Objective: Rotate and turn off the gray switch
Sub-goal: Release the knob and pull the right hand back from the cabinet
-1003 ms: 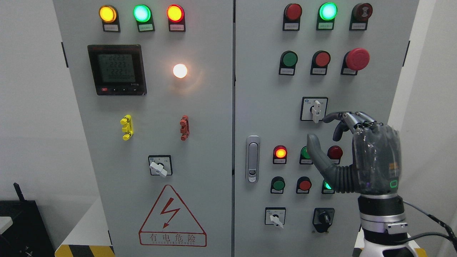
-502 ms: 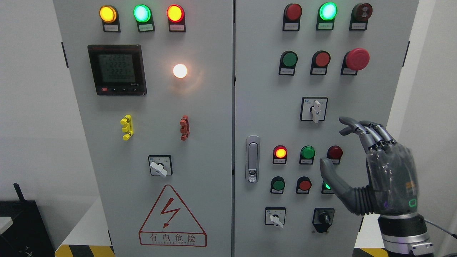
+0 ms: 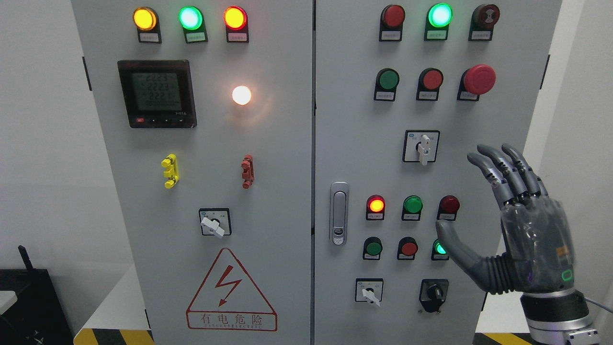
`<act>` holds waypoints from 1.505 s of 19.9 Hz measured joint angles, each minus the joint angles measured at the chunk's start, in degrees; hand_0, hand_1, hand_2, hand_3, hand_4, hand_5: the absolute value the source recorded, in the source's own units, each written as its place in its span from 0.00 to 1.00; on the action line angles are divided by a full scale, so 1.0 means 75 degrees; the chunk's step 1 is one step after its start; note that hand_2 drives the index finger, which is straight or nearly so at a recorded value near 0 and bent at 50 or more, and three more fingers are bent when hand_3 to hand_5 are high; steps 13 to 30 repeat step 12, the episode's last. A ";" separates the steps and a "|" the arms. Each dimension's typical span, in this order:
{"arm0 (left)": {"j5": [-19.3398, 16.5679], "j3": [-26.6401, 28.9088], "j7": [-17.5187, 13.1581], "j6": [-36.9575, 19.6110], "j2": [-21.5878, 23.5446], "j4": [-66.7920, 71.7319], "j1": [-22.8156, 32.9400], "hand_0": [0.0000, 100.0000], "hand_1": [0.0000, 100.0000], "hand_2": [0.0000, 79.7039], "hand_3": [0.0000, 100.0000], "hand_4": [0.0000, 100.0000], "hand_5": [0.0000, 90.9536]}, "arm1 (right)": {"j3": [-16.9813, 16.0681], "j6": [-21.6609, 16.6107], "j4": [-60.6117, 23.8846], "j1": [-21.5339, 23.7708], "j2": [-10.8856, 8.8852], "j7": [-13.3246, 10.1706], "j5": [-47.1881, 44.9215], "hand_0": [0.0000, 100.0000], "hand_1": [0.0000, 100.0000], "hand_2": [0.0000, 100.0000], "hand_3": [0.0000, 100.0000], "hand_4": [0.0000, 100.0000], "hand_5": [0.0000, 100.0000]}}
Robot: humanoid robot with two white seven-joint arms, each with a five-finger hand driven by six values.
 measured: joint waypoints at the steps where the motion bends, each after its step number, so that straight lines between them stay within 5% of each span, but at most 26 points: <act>1: 0.0000 0.0000 -0.0003 0.0000 0.0000 0.0000 0.0000 0.12 0.39 0.00 0.00 0.00 0.00 | 0.0023 0.0003 -0.0006 0.0004 -0.0019 0.0001 -0.0006 0.26 0.25 0.15 0.05 0.00 0.00; 30: 0.0000 0.0000 -0.0025 0.0000 0.0000 0.0000 0.0000 0.12 0.39 0.00 0.00 0.00 0.00 | 0.0178 -0.0010 -0.0071 0.0036 -0.0155 0.0003 -0.0028 0.25 0.27 0.15 0.08 0.00 0.00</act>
